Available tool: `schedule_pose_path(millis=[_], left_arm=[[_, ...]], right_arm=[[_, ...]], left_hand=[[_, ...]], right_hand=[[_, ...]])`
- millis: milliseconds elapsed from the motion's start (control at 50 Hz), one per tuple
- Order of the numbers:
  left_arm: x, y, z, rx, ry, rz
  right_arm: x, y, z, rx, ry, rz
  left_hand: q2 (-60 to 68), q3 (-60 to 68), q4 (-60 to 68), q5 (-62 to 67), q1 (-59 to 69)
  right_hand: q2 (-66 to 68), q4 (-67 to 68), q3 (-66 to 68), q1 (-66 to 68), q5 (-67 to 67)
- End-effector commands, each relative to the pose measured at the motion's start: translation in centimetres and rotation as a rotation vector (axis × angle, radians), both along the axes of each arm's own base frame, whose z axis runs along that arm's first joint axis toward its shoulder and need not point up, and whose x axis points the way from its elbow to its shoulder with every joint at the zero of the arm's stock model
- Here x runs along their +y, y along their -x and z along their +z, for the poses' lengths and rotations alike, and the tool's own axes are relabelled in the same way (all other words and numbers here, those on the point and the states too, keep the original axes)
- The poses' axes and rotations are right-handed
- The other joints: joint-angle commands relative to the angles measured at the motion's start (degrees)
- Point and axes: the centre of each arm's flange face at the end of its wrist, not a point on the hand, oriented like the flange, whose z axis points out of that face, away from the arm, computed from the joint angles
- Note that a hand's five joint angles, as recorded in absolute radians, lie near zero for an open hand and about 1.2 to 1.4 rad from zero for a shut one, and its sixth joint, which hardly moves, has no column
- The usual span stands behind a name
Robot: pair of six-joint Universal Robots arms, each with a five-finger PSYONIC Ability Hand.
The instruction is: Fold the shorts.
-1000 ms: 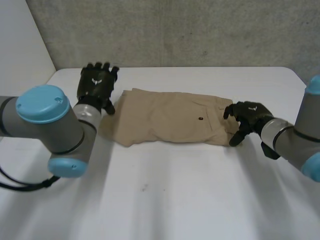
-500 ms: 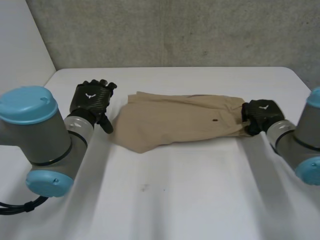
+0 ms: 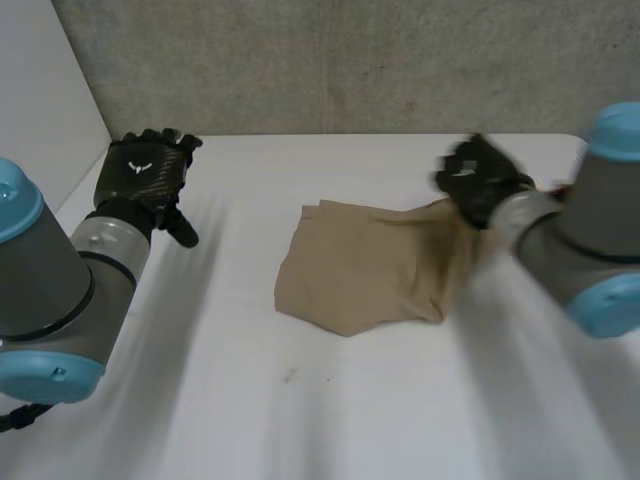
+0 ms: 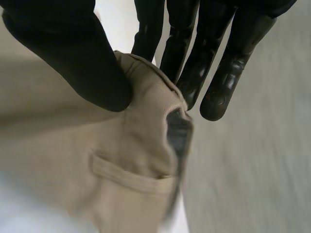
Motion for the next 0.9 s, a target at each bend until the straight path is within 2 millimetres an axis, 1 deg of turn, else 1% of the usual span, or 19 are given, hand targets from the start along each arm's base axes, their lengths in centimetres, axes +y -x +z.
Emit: schedule_pose_path(millis=[20,80,100,160,240,260,320,340,360,400,460,480,500,520,620,640,760,800,900], left_arm=[[-1.2,1.5,1.2,0.035,0.067,-0.025],[-1.8,2.9,1.4,0.046,0.092,-0.048],[-2.0,3.1,1.5,0.049,0.096,-0.048],[-2.9,3.9,1.7,0.057,0.112,-0.055],[-4.1,4.7,2.2,0.068,0.141,-0.06],[-4.4,4.9,2.2,0.07,0.143,-0.061],[-4.9,6.1,2.1,0.077,0.155,-0.083],[-5.0,6.6,1.9,0.078,0.155,-0.092],[-4.9,7.7,1.7,0.081,0.158,-0.116],[-4.9,8.6,1.3,0.082,0.156,-0.135],[-4.7,10.1,-0.2,0.069,0.124,-0.169],[-4.6,10.5,-0.6,0.064,0.109,-0.181],[-4.4,10.9,-1.1,0.058,0.092,-0.195],[-3.9,11.7,-2.3,0.044,0.051,-0.226],[-2.7,13.2,-5.6,0.009,-0.073,-0.282],[-2.7,13.3,-6.1,0.003,-0.094,-0.283],[-2.6,12.9,-9.2,-0.065,-0.23,-0.27],[-2.7,12.7,-9.8,-0.081,-0.256,-0.265],[-3.2,12.1,-10.7,-0.114,-0.3,-0.249]], right_arm=[[7.1,-9.8,-4.5,-0.069,0.005,0.427],[8.0,-10.5,-5.7,-0.096,-0.039,0.488],[8.4,-10.6,-6.2,-0.128,-0.095,0.514],[8.4,-10.5,-6.1,-0.201,-0.172,0.51],[7.7,-10.3,-3.3,-0.378,-0.261,0.456],[6.7,-9.8,-1.6,-0.47,-0.287,0.406],[3.6,-7.4,0.6,-0.631,-0.321,0.273],[1.8,-5.9,1.8,-0.731,-0.334,0.192],[1.0,-5.1,2.4,-0.773,-0.34,0.161],[-0.2,-3.9,3.3,-0.845,-0.355,0.114],[-1.4,-2.5,3.4,-0.866,-0.4,0.051],[-1.5,-2.5,3.2,-0.859,-0.416,0.04],[-1.7,-2.6,2.5,-0.841,-0.455,0.018],[-1.9,-2.6,1.9,-0.831,-0.479,0.005],[-2.5,-2.9,-1.0,-0.764,-0.592,-0.061],[-2.7,-3.1,-2.1,-0.732,-0.619,-0.075],[-3.2,-3.5,-5.4,-0.658,-0.681,-0.107],[-3.3,-3.6,-6.8,-0.628,-0.713,-0.122],[-3.2,-3.4,-8.7,-0.547,-0.734,-0.143]], left_hand=[[-1.63,-2.45,-1.88,-2.54,-1.45],[-1.63,-2.45,-1.88,-2.54,-1.45],[-1.63,-2.45,-1.88,-2.54,-1.45],[-1.63,-2.45,-1.88,-2.54,-1.45],[-1.63,-2.45,-1.88,-2.54,-1.45],[-1.63,-2.45,-1.88,-2.54,-1.45],[-1.63,-2.45,-1.88,-2.54,-1.45],[-1.63,-2.45,-1.88,-2.54,-1.45],[-1.63,-2.45,-1.88,-2.54,-1.45],[-1.63,-2.45,-1.88,-2.54,-1.45],[-1.63,-2.45,-1.88,-2.54,-1.45],[-1.63,-2.45,-1.88,-2.54,-1.45],[-1.63,-2.45,-1.88,-2.54,-1.45],[-1.63,-2.45,-1.88,-2.54,-1.45],[-1.59,-2.41,-1.84,-2.49,-1.41],[-1.42,-2.24,-1.67,-2.32,-1.24],[-1.08,-1.9,-1.33,-1.99,-0.9],[-1.08,-1.9,-1.33,-1.99,-0.9],[-1.08,-1.9,-1.33,-1.99,-0.9]], right_hand=[[12.92,11.79,12.24,24.52,14.25],[10.15,9.01,9.47,21.75,11.48],[-16.03,-17.16,-16.7,-4.42,-14.69],[-57.08,-58.21,-57.76,-45.48,-55.75],[-57.08,-58.21,-57.76,-45.48,-55.75],[-57.08,-58.21,-57.76,-45.48,-55.75],[-57.08,-58.21,-57.76,-45.48,-55.75],[-57.08,-58.21,-57.76,-45.48,-55.75],[-57.08,-58.21,-57.76,-45.48,-55.75],[-57.08,-58.21,-57.76,-45.48,-55.75],[-57.08,-58.21,-57.76,-45.48,-55.75],[-57.08,-58.21,-57.76,-45.48,-55.75],[-57.08,-58.21,-57.76,-45.48,-55.75],[-57.08,-58.21,-57.76,-45.48,-55.75],[-57.08,-58.21,-57.76,-45.48,-55.75],[-57.08,-58.21,-57.76,-45.48,-55.75],[-57.08,-58.21,-57.76,-45.48,-55.75],[-57.08,-58.21,-57.76,-45.48,-55.75],[-57.08,-58.21,-57.76,-45.48,-55.75]])
